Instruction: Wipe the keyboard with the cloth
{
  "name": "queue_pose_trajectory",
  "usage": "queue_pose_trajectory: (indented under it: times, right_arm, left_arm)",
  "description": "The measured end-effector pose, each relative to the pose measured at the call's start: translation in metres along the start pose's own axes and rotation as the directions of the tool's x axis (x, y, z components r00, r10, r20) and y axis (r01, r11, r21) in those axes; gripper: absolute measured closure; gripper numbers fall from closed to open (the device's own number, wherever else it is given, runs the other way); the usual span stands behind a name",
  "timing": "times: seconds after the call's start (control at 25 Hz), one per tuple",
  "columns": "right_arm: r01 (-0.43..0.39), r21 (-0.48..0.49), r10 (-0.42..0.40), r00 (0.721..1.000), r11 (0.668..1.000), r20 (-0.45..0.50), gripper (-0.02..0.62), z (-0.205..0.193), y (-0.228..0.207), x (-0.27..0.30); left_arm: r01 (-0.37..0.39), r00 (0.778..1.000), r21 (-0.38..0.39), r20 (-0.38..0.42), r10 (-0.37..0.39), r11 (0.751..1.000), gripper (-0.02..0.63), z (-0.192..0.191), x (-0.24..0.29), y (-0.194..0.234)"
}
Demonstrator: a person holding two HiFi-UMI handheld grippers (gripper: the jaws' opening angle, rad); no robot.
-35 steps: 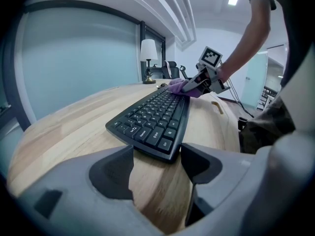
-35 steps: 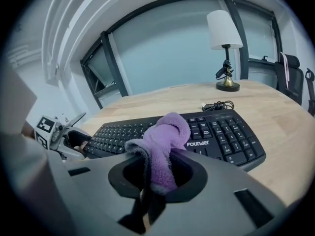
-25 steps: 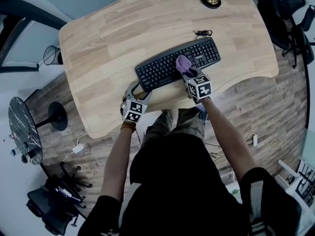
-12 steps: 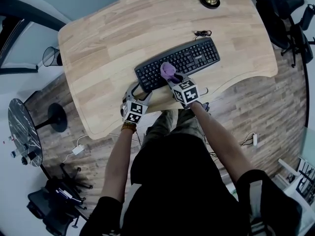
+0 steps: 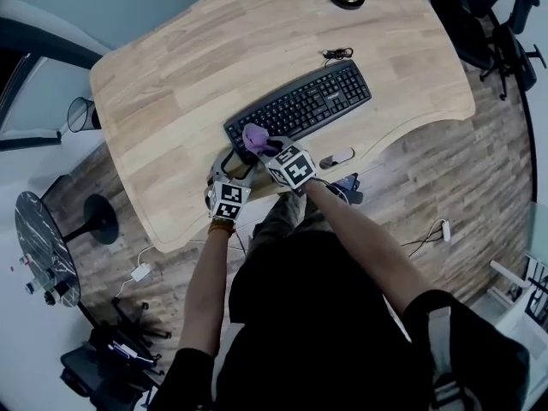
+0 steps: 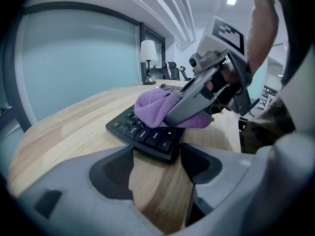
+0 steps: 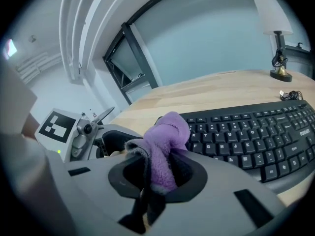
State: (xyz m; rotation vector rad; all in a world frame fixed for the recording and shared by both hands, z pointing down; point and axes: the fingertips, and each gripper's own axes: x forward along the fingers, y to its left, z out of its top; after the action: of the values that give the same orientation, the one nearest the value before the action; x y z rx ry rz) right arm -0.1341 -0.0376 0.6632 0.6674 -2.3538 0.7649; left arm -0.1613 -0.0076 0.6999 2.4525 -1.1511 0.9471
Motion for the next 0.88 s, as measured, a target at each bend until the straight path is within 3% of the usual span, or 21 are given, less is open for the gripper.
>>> queue_pose_trajectory:
  times: [0.16, 0.36, 0.44, 0.56, 0.68, 0.88]
  right_arm:
    - [-0.037, 0.022, 0.037, 0.999, 0.999, -0.017, 0.534, 0.001, 0.012, 0.008]
    - [-0.149, -0.05, 0.142, 0.984, 0.988, -0.11, 0.534, -0.001, 0.044, 0.023]
    - [-0.182, -0.024, 0.179, 0.979, 0.983, -0.103, 0.534, 0.0, 0.042, 0.023]
    - [-0.259, 0.05, 0.261, 0.964, 0.965, -0.051, 0.528, 0.01, 0.036, 0.013]
    - [-0.298, 0.063, 0.294, 0.953, 0.952, 0.067, 0.523, 0.038, 0.024, -0.018]
    - [-0.243, 0.005, 0.234, 0.939, 0.97, 0.254, 0.522, 0.095, -0.011, -0.091]
  left_arm:
    - [0.001, 1.0, 0.002, 0.004, -0.001, 1.0, 0.293, 0.001, 0.001, -0.001]
    - [0.004, 1.0, -0.006, -0.005, -0.004, 1.0, 0.293, -0.002, 0.001, -0.002]
    - [0.004, 1.0, -0.012, -0.005, -0.004, 1.0, 0.291, -0.001, 0.002, -0.003]
    - [0.007, 1.0, -0.014, -0.009, -0.007, 1.0, 0.291, -0.001, 0.002, -0.003]
    - [0.054, 0.998, -0.031, -0.027, -0.055, 0.998, 0.291, -0.002, 0.001, -0.011]
    - [0.067, 0.996, 0.02, 0.058, -0.068, 0.998, 0.291, 0.03, -0.021, -0.016]
